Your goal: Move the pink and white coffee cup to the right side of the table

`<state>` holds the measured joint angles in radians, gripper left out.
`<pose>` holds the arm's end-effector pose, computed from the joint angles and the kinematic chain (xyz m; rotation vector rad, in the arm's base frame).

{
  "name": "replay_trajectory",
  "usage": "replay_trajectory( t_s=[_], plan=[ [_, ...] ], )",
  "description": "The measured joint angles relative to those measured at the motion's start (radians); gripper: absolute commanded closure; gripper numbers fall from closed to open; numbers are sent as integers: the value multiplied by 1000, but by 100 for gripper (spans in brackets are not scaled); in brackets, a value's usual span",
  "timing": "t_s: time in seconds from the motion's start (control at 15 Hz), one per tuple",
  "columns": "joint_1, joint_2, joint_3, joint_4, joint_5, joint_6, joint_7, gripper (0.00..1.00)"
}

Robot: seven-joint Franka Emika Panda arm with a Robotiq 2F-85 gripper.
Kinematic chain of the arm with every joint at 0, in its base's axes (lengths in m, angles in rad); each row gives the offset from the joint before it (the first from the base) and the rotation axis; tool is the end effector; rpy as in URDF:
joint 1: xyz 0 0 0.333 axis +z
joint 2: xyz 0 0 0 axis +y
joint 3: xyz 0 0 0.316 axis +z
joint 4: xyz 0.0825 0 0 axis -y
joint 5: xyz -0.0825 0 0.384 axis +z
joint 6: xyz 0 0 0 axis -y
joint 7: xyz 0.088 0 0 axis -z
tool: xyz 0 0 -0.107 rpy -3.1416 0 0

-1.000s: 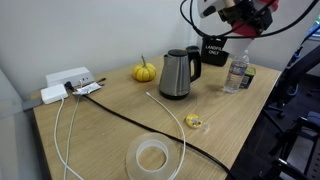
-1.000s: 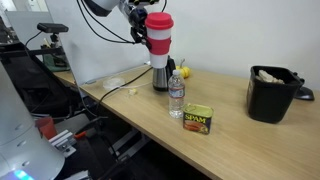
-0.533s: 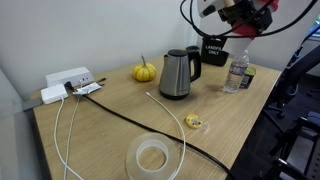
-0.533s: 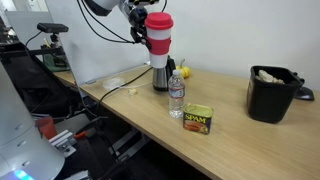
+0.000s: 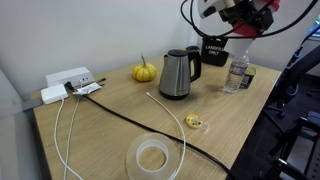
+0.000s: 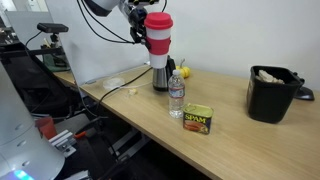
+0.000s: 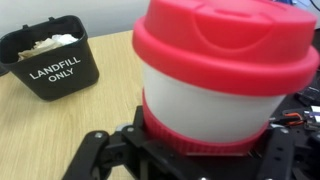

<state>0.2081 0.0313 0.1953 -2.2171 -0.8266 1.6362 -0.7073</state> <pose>0.4654 0.1176 0.3569 1.7451 1.5347 -0.8606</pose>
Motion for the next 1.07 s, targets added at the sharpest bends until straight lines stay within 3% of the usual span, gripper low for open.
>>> replay_trajectory(
  t_s=[0.67,0.73,1.07],
  plan=[
    [23,28,20,37,4,-329,158,33],
    [24,38,22,46,10,-346,183,8],
    [24,46,23,48,10,-347,188,8]
  ],
)
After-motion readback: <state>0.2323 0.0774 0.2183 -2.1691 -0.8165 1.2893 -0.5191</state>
